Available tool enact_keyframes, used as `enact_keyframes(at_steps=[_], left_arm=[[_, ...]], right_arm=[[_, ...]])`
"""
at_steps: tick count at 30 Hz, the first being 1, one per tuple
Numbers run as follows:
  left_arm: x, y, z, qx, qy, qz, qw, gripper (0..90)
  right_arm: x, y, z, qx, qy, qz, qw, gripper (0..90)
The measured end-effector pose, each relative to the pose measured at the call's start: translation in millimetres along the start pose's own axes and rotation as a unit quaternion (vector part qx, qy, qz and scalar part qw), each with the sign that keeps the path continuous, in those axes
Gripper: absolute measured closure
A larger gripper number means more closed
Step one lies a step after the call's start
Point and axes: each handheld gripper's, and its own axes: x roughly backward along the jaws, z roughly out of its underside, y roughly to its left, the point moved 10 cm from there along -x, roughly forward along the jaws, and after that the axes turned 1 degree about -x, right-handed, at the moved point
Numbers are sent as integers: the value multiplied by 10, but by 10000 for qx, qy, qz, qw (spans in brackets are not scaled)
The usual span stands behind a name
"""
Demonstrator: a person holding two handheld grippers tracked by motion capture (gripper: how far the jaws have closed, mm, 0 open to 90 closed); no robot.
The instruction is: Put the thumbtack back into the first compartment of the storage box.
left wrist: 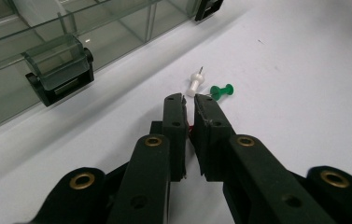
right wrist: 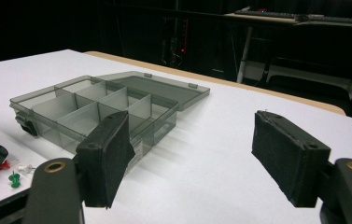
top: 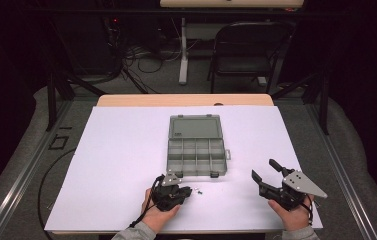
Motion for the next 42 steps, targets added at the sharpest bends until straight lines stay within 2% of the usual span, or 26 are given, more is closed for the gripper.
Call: enact_keyframes(at_steps=[10,12,13,15,18,19,21,30,33,36,38,39,40,41,42], left_arm=[[5,9,-3,140,-1,106,9998,842],[4,13,-4,314,-45,203,9993,843],[4,13,-4,314,-45,203,9993,843],[11,25,-3,439,-54,310,9985,843],[19,30,-11,427,-85,293,9986,847],[27,28,-19,406,-105,298,9987,900],[40,46,-14,379,-80,234,9990,900],[26,48,8,388,-55,234,9990,900],[85,65,-23,385,-129,194,9990,900],[307,184,-145,392,-437,-41,9983,884],[431,294,-192,408,-572,-237,9972,809],[431,294,-192,408,-572,-237,9972,781],[495,358,-202,415,-625,-357,9965,781],[598,474,-198,505,-710,-550,9947,740],[598,474,-198,505,-710,-550,9947,719]], right_arm=[[-1,2,-2,6,-6,-7,10000,277],[1,2,1,2,9,-20,10000,277],[0,6,5,-12,28,-32,10000,277],[-6,9,3,2,14,-28,10000,277],[-4,17,6,6,26,-29,10000,277],[-3,16,5,5,23,-30,10000,277],[-3,5,3,12,14,-17,10000,277],[-1,5,4,4,22,-23,10000,277],[6,-4,1,-1,6,-17,10000,277],[13,-15,1,0,-2,-2,10000,277],[13,-24,1,-24,-13,17,10000,277],[14,-27,1,-24,-6,19,10000,277],[14,-27,1,-24,-6,19,10000,277],[14,-27,2,-26,-4,19,10000,277],[12,-26,0,-24,-14,21,10000,277]])
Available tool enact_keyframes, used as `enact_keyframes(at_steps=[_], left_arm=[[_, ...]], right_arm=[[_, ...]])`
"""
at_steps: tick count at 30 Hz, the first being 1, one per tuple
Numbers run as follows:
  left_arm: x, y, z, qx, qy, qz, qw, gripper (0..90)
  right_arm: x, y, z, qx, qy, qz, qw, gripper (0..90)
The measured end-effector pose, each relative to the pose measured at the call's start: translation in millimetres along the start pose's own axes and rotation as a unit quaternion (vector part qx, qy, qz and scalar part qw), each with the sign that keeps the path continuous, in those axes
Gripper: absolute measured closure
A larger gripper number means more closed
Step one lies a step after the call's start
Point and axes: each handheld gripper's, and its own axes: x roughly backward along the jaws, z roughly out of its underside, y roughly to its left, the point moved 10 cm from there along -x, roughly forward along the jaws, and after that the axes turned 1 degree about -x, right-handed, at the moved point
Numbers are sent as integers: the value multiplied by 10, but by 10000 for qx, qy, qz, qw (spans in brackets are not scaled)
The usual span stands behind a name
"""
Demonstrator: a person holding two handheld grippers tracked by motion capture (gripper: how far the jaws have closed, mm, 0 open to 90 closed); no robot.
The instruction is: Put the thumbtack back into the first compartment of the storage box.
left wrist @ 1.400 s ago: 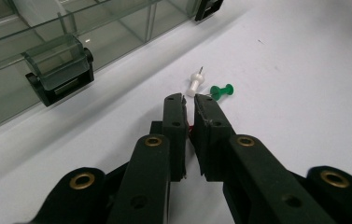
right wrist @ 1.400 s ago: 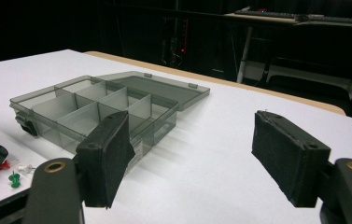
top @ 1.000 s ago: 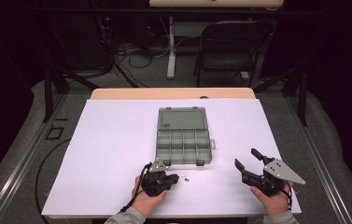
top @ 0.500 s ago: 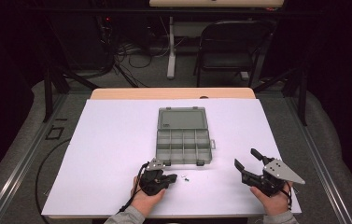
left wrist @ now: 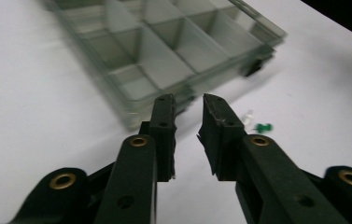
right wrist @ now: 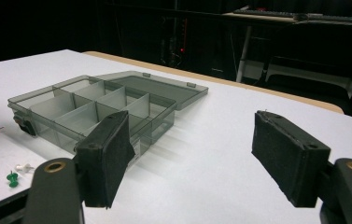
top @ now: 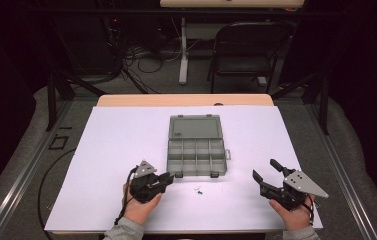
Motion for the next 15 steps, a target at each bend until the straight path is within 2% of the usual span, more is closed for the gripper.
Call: enact_keyframes(at_steps=[1,3,6,7,9,15], left_arm=[[44,92,13,123,-9,-120,9999,698],[39,144,56,175,71,-142,9997,683],[9,178,113,136,194,-233,9994,676],[-29,180,169,145,286,-277,9991,673],[-74,184,208,103,322,-393,9987,659],[-163,153,277,42,457,-406,9981,682]], right_arm=[[0,1,0,8,5,-3,10000,277],[-1,2,-1,16,3,-2,10000,277],[-3,2,0,14,8,-5,10000,277],[-2,0,-2,7,0,-3,10000,277],[0,-3,-1,5,7,-10,10000,277],[2,-7,1,8,9,-10,10000,277]])
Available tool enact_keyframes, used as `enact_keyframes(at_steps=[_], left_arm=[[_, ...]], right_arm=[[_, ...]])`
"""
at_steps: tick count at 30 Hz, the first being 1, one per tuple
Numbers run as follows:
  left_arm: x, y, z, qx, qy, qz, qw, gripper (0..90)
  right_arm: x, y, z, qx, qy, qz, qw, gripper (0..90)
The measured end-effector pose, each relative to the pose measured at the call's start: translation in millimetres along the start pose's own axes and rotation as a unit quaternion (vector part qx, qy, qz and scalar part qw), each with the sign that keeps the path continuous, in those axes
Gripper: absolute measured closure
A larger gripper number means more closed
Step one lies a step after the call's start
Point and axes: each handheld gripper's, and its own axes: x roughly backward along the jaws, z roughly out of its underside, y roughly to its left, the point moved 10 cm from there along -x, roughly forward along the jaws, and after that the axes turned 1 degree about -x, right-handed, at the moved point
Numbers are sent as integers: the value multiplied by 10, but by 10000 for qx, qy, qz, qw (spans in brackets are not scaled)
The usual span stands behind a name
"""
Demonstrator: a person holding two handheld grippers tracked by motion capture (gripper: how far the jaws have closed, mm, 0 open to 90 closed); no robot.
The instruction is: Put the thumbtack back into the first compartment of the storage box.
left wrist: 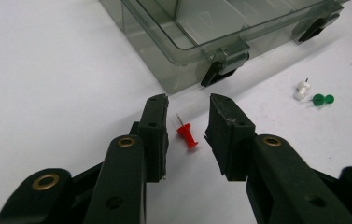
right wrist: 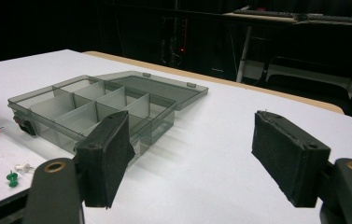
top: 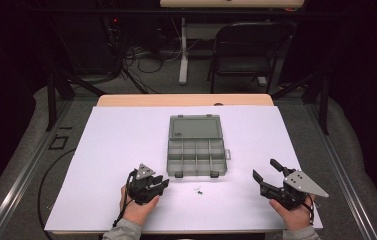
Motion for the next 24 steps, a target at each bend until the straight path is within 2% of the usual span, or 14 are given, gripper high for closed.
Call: enact_keyframes(at_steps=[3,4,9,14,17,19,20,24], left_arm=[[-46,-7,24,-59,72,-72,9999,710],[-70,8,47,-122,132,-165,9997,722],[-74,26,51,-272,119,-346,9990,813],[-67,41,46,-101,140,-206,9996,819],[-66,54,38,176,116,-34,9998,821],[-67,52,31,246,90,8,9997,822],[-67,52,31,246,90,8,9997,850],[-48,61,27,216,119,23,9997,851]], right_arm=[[1,-3,2,-11,4,6,10000,277],[1,-2,3,-4,9,5,10000,277],[0,-3,7,6,24,6,10000,277],[1,-14,7,9,16,17,10000,277],[3,-20,7,4,18,28,10000,277],[0,-20,11,11,33,27,10000,277],[0,-20,11,11,33,27,10000,277],[1,-21,9,15,16,35,10000,277]])
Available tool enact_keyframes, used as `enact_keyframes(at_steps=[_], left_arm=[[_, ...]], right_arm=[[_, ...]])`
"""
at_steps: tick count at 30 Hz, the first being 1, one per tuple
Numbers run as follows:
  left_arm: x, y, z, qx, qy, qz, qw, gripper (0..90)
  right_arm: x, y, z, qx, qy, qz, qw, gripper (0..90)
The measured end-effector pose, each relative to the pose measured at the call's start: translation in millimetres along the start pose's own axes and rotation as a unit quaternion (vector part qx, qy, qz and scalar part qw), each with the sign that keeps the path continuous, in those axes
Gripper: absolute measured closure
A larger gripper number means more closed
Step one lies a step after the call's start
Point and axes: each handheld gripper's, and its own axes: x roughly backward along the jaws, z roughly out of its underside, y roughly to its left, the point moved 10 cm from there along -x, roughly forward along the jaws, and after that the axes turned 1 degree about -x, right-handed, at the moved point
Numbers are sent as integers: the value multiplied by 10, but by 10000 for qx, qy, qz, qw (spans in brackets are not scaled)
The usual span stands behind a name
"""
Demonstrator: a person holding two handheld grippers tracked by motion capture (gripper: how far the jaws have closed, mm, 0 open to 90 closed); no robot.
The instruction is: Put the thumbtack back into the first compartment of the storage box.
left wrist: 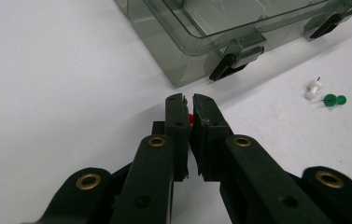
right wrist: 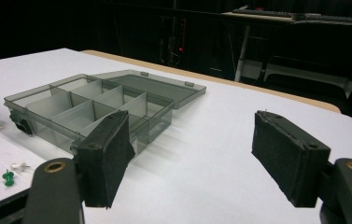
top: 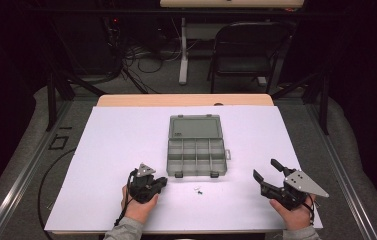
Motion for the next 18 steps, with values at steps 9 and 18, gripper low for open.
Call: enact_keyframes(at_steps=[9,18], left_arm=[[157,-51,-92,-22,-205,111,9997,851],[427,-122,-406,-166,-743,206,9969,852]], right_arm=[[5,-9,-2,3,-11,20,10000,277],[-1,11,-1,37,3,44,10000,277]])
